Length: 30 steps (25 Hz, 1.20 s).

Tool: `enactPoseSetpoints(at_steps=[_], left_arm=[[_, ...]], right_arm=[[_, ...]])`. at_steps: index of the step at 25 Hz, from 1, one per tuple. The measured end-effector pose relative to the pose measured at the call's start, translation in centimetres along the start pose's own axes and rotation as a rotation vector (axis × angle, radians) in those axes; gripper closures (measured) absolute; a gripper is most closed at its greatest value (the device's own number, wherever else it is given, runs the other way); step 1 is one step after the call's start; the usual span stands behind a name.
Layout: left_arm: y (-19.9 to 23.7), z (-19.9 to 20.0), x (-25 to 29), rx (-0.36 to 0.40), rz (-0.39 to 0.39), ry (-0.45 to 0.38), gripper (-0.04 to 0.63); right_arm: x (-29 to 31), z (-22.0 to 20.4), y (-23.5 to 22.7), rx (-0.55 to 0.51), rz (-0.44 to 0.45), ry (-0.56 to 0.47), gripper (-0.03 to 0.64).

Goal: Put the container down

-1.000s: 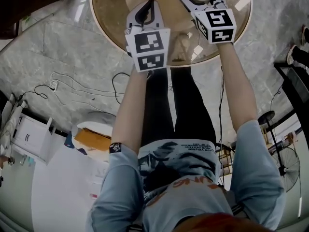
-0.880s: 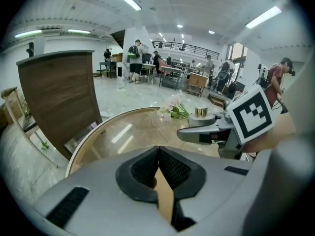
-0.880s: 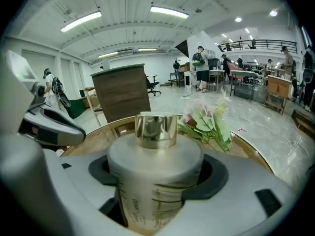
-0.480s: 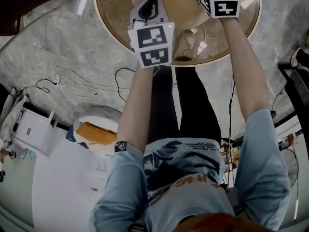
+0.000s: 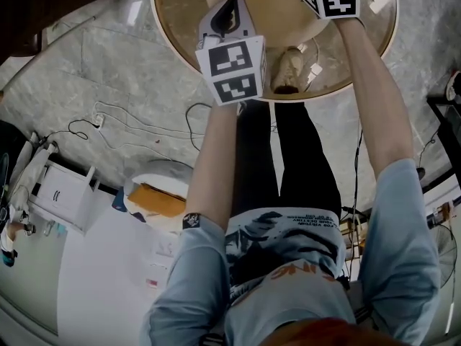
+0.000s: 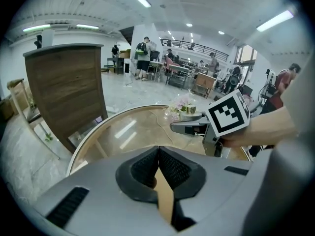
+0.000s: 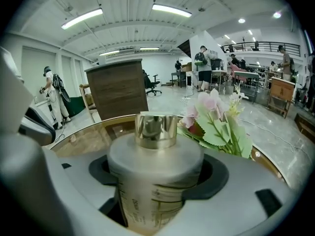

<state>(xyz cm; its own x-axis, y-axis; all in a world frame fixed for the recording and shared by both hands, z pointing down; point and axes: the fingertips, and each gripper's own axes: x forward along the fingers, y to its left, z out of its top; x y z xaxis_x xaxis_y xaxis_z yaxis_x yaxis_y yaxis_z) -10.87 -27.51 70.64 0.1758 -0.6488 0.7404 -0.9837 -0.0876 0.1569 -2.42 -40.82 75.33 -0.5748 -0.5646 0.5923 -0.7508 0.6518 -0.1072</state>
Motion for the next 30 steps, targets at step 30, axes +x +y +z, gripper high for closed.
enactPoseSetpoints(at_steps=[30], left_arm=[[-1.1,-1.9,-4.7,0.003,-0.001,-0.044,0.568]], right_arm=[[-9.9,-7.2,2.4,0.253,-0.044,0.06,0.442]])
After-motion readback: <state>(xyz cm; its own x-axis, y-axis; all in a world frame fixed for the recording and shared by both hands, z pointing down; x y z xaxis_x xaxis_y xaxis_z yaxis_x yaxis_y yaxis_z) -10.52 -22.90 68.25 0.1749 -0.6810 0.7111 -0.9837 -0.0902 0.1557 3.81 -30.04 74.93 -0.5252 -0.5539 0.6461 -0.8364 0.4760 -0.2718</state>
